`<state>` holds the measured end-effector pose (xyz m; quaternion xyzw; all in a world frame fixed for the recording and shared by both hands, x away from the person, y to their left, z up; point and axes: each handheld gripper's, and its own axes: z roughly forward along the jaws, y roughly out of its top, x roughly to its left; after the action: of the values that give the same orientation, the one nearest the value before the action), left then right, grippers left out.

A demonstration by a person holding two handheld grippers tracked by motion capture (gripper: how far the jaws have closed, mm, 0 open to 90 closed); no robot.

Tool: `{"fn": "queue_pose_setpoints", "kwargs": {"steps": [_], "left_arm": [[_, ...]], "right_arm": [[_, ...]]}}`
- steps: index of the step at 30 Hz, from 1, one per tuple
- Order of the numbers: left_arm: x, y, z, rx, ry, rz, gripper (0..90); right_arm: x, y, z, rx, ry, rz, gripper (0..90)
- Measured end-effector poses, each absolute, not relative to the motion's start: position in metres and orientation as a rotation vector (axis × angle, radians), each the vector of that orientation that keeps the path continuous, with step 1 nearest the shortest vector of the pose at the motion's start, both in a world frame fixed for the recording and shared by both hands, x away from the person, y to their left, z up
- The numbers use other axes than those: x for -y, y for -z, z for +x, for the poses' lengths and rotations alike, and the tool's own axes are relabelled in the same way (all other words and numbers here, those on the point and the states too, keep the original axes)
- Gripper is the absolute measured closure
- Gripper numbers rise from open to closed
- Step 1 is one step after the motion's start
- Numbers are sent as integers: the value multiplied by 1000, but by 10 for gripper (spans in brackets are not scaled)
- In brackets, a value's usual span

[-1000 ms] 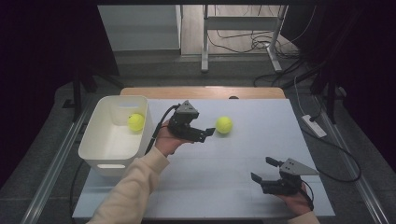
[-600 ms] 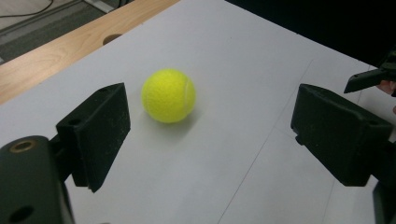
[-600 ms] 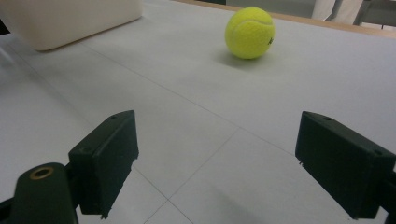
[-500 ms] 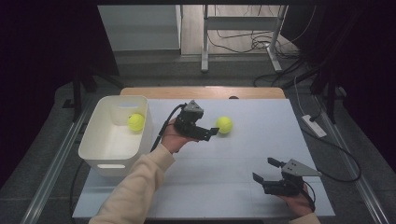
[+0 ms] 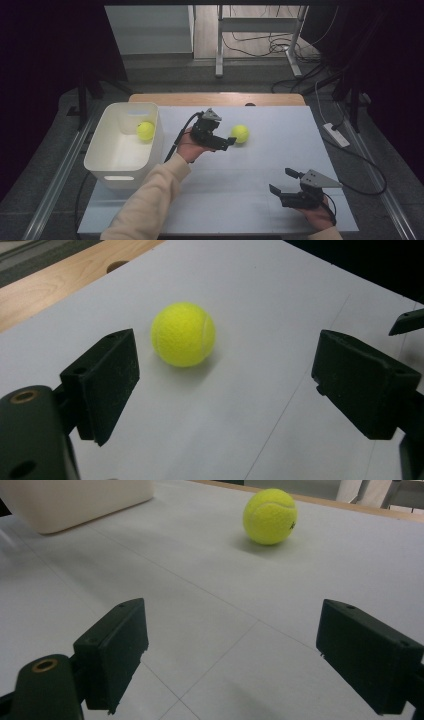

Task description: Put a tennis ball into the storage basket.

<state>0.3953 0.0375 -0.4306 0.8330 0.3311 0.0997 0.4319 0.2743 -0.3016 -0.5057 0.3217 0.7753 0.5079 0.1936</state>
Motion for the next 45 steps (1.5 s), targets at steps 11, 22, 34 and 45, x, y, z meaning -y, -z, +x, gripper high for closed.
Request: {"fn": "queue_pose_setpoints", "kwargs": {"steps": [11,22,34,45], "left_arm": [[-33,442,405,-858,-253,2097,132],[-26,456,418,-878,-253,2120,134],[-20,461,425,-883,-248,2128,134],[-16,465,433,-923,-256,2122,128]], "right_arm": [[300,506,277,-2185,-1422,892,133],[301,507,278,-2184,-1432,900,134],[302,507,277,-2185,-1430,902,134],[301,507,277,-2186,-1429,906,134]]}}
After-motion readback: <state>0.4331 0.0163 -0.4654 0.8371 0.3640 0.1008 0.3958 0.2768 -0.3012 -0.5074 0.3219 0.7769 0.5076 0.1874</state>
